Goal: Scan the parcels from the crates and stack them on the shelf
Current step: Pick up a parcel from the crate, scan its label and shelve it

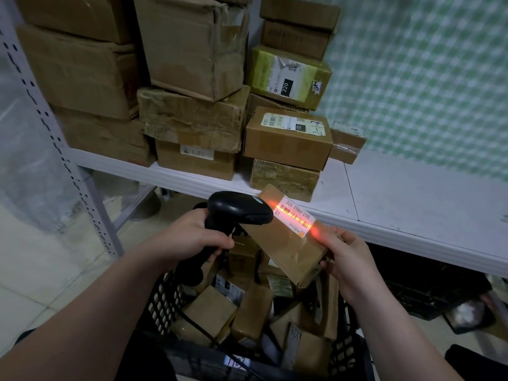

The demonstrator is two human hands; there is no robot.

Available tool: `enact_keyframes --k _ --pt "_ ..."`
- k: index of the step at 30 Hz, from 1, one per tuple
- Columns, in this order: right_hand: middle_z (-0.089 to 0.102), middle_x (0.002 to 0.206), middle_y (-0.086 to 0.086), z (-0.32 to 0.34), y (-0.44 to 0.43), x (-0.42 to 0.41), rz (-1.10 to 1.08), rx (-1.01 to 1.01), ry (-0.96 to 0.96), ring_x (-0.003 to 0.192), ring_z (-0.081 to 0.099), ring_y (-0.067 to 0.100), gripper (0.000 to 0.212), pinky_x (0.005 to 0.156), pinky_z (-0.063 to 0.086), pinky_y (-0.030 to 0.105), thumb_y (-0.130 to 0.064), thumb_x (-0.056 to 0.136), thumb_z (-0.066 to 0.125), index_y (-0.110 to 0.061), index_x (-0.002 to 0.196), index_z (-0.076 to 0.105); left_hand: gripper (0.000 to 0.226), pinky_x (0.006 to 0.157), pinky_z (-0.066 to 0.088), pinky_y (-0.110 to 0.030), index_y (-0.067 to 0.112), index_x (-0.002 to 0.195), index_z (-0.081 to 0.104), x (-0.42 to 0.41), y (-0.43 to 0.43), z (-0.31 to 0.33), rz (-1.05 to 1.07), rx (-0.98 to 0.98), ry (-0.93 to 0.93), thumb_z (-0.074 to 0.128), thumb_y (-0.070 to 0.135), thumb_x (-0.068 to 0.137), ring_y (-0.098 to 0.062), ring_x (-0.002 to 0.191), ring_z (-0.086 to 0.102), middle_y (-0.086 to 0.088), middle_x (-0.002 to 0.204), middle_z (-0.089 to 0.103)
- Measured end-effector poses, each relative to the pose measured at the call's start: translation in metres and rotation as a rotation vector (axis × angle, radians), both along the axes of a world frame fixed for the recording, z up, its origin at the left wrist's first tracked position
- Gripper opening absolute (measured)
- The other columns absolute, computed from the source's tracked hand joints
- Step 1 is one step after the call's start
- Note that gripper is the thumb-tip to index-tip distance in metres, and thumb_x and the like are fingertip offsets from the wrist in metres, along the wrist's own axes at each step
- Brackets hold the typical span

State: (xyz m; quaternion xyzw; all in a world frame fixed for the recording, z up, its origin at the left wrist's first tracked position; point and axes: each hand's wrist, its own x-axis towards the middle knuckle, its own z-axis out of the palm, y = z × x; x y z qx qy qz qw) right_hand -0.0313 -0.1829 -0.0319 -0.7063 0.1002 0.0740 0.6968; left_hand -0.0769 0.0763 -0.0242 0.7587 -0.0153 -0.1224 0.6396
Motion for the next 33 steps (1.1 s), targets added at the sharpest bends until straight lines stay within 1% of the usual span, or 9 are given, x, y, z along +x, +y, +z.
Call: enact_keyframes --k 7,12,17,20,22,25,27,31,33 --pt "0.070 0.089 0.006 -0.003 -0.001 0.005 -0.016 0.019 0.023 0.070 0.062 0.014 0.030 0.049 0.042 0.022 -0.021 0.079 0.075 -0.009 0.104 0.063 0.015 0.056 0.045 -0.028 0.008 0.071 0.057 0.001 0.005 0.001 -0.034 -0.016 -0.025 0.070 0.016 0.067 -0.019 0.053 0.051 -0.007 0.058 0.053" --pt "0.071 0.092 0.003 0.004 -0.006 0.007 0.006 0.042 0.000 0.072 0.061 0.012 0.035 0.057 0.040 0.024 -0.021 0.078 0.074 -0.012 0.110 0.063 0.037 0.059 0.046 -0.032 0.006 0.082 0.060 0.006 0.009 -0.002 0.052 -0.087 -0.035 0.075 0.028 0.058 -0.020 0.057 0.053 -0.010 0.067 0.055" --pt "0.071 0.102 0.005 0.034 -0.010 0.011 0.025 0.081 -0.102 0.087 0.063 0.019 0.053 0.070 0.042 0.033 -0.033 0.060 0.078 -0.016 0.108 0.062 0.036 0.055 0.046 -0.031 0.006 0.093 0.058 0.011 0.014 0.000 0.084 -0.325 -0.051 0.076 0.019 0.065 -0.021 0.057 0.052 -0.010 0.067 0.052" --pt "0.071 0.103 0.005 0.060 -0.006 0.025 -0.008 0.118 -0.183 0.089 0.064 0.019 0.043 0.066 0.046 0.029 -0.029 0.070 0.077 -0.013 0.108 0.064 0.047 0.053 0.046 -0.029 0.009 0.090 0.061 0.017 0.016 0.004 0.150 -0.475 -0.062 0.085 0.021 0.052 -0.020 0.057 0.051 -0.011 0.069 0.051" --pt "0.072 0.098 0.004 0.079 -0.001 0.037 -0.025 0.138 -0.226 0.079 0.067 0.011 0.036 0.057 0.047 0.021 -0.026 0.078 0.074 -0.011 0.109 0.066 0.056 0.054 0.045 -0.029 0.011 0.087 0.063 0.023 0.018 0.004 0.210 -0.537 -0.065 0.092 0.027 0.042 -0.020 0.058 0.051 -0.011 0.072 0.052" --pt "0.066 0.076 -0.002 0.109 0.008 0.059 -0.067 0.160 -0.256 0.043 0.054 0.000 0.031 0.039 0.038 0.013 -0.025 0.083 0.072 -0.008 0.108 0.065 0.055 0.055 0.045 -0.029 0.012 0.085 0.065 0.030 0.018 0.004 0.243 -0.593 -0.099 0.093 0.028 0.041 -0.019 0.060 0.051 -0.011 0.076 0.051" --pt "0.062 0.071 -0.002 0.128 0.015 0.079 -0.080 0.136 -0.242 0.039 0.050 0.002 0.037 0.037 0.035 0.014 -0.029 0.081 0.074 -0.008 0.109 0.063 0.055 0.055 0.045 -0.029 0.011 0.084 0.064 0.033 0.018 0.006 0.256 -0.606 -0.109 0.093 0.028 0.040 -0.018 0.060 0.051 -0.010 0.074 0.052" --pt "0.065 0.088 0.008 0.152 0.026 0.120 -0.077 0.130 -0.162 0.072 0.058 0.020 0.044 0.068 0.053 0.032 -0.037 0.073 0.080 -0.007 0.102 0.066 0.064 0.059 0.041 -0.033 0.008 0.088 0.062 0.038 0.017 0.007 0.280 -0.599 -0.098 0.094 0.030 0.038 -0.021 0.058 0.050 -0.012 0.071 0.051" --pt "0.068 0.093 0.008 0.158 0.030 0.135 -0.081 0.101 -0.125 0.075 0.059 0.020 0.044 0.072 0.055 0.033 -0.036 0.072 0.081 -0.006 0.101 0.067 0.066 0.058 0.043 -0.033 0.007 0.089 0.062 0.040 0.016 0.007 0.284 -0.573 -0.091 0.094 0.031 0.037 -0.023 0.057 0.051 -0.012 0.069 0.052"
